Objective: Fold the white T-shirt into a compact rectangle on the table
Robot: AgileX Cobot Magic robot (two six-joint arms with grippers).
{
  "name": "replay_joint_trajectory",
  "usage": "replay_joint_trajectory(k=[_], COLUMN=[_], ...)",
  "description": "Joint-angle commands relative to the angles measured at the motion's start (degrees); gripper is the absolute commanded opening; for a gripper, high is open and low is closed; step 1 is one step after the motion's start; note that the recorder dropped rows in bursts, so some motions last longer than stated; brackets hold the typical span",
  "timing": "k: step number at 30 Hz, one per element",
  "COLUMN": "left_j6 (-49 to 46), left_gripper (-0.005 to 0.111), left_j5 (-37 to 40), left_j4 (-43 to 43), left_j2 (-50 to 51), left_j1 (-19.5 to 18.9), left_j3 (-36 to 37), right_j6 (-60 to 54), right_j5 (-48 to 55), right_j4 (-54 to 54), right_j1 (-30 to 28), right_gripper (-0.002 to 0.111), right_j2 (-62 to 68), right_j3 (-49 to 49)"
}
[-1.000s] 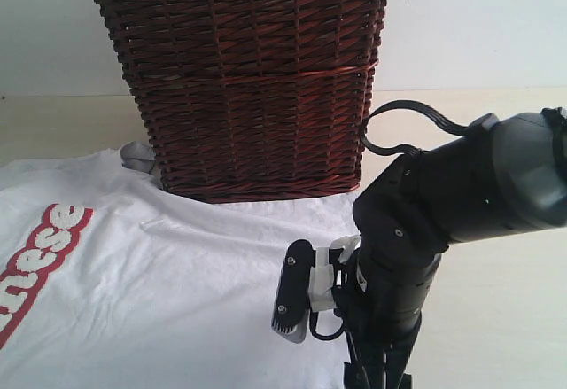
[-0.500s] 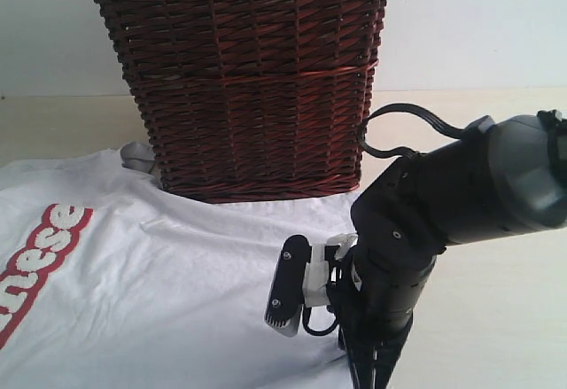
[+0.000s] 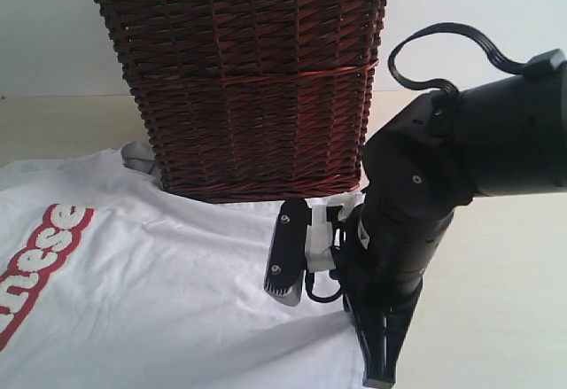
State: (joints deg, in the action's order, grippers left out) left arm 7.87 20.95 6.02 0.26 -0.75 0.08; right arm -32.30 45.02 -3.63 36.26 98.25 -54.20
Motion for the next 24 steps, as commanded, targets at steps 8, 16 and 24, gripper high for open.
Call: replay_joint_trajectory(k=[8, 16, 24], left_j6=[-0.17, -0.29, -0.18], left_gripper=[0.105, 0.105, 0.105], left_j5=[-0.67, -0.67, -0.67], left_j4=[-0.27, -0.27, -0.27], left_j2=[-0.26, -0.26, -0.26], left_j1=[0.32, 0.32, 0.32], left_j3=[-0.08, -0.08, -0.08], right_j6=[-0.55, 1.12, 3.98], right_j5=[-1.33, -6.03, -3.8], right_j4=[1.1, 1.11, 0.03], right_j1=[-0.24, -0.24, -0.24], right_gripper=[0.077, 0.077, 0.055], right_j2=[5.11, 8.46, 10.66], right_j3=[0.07, 0.07, 0.07])
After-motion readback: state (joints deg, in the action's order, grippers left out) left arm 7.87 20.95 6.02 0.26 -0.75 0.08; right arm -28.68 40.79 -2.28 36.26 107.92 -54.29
